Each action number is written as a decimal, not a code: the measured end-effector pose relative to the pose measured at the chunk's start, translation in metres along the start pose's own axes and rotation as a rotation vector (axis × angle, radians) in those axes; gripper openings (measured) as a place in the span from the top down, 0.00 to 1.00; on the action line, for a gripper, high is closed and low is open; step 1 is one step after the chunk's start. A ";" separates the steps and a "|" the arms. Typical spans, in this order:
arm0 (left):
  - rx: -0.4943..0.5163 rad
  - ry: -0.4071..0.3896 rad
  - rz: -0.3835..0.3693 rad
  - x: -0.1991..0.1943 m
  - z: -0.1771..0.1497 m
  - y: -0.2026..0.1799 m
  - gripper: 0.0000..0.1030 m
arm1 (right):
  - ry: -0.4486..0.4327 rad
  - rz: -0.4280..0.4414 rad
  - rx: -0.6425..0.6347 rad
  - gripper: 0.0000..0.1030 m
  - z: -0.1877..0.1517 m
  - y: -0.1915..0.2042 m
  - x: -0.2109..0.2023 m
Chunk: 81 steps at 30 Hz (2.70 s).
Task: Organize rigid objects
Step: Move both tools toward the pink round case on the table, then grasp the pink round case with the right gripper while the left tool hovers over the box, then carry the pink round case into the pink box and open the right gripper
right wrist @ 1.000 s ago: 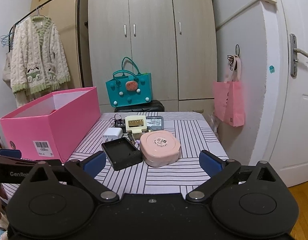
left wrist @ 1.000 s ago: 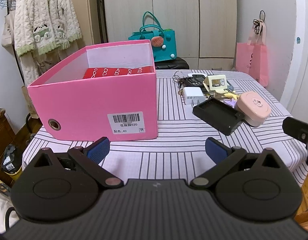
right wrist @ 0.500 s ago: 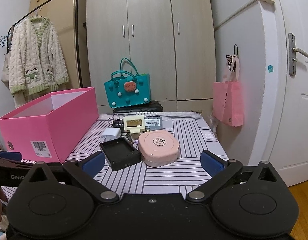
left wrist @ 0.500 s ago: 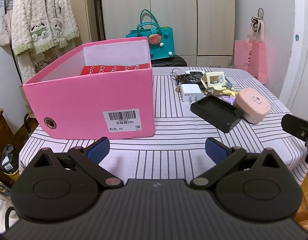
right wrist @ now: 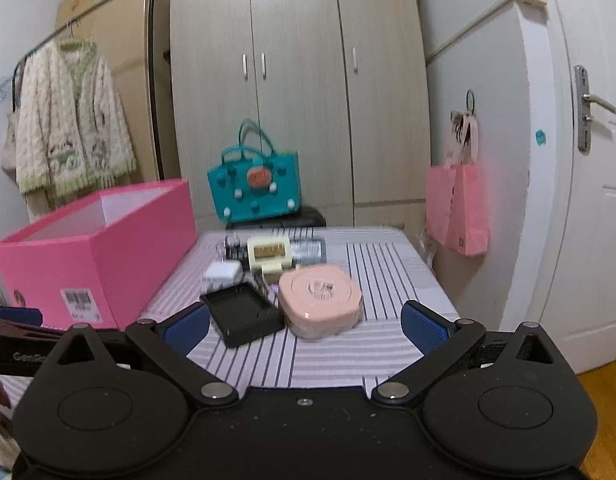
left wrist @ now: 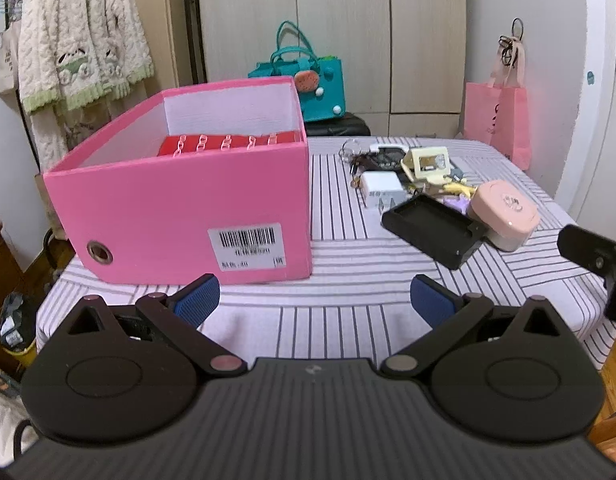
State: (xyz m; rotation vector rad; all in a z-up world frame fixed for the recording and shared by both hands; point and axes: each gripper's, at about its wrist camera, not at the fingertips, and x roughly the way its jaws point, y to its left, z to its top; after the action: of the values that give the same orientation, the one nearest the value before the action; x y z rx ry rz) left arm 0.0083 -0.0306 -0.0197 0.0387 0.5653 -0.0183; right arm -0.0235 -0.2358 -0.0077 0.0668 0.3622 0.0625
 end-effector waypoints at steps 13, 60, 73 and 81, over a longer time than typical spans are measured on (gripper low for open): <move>0.043 -0.024 -0.125 -0.017 0.030 0.024 0.02 | 0.117 0.098 0.083 0.00 0.007 -0.012 0.032; 0.179 0.322 0.022 0.138 0.156 0.201 0.94 | 0.296 -0.106 0.166 0.17 0.027 -0.018 0.155; 0.229 0.266 -0.040 0.123 0.153 0.200 0.93 | 0.244 0.109 0.093 0.17 0.089 0.025 0.123; 0.088 0.429 -0.129 0.128 0.158 0.211 0.91 | 0.317 0.413 0.038 0.17 0.149 0.088 0.143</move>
State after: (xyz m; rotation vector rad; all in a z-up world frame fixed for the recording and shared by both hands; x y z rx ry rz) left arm 0.2069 0.1732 0.0515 0.0929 0.9955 -0.1631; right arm 0.1588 -0.1455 0.0873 0.1698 0.6626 0.4789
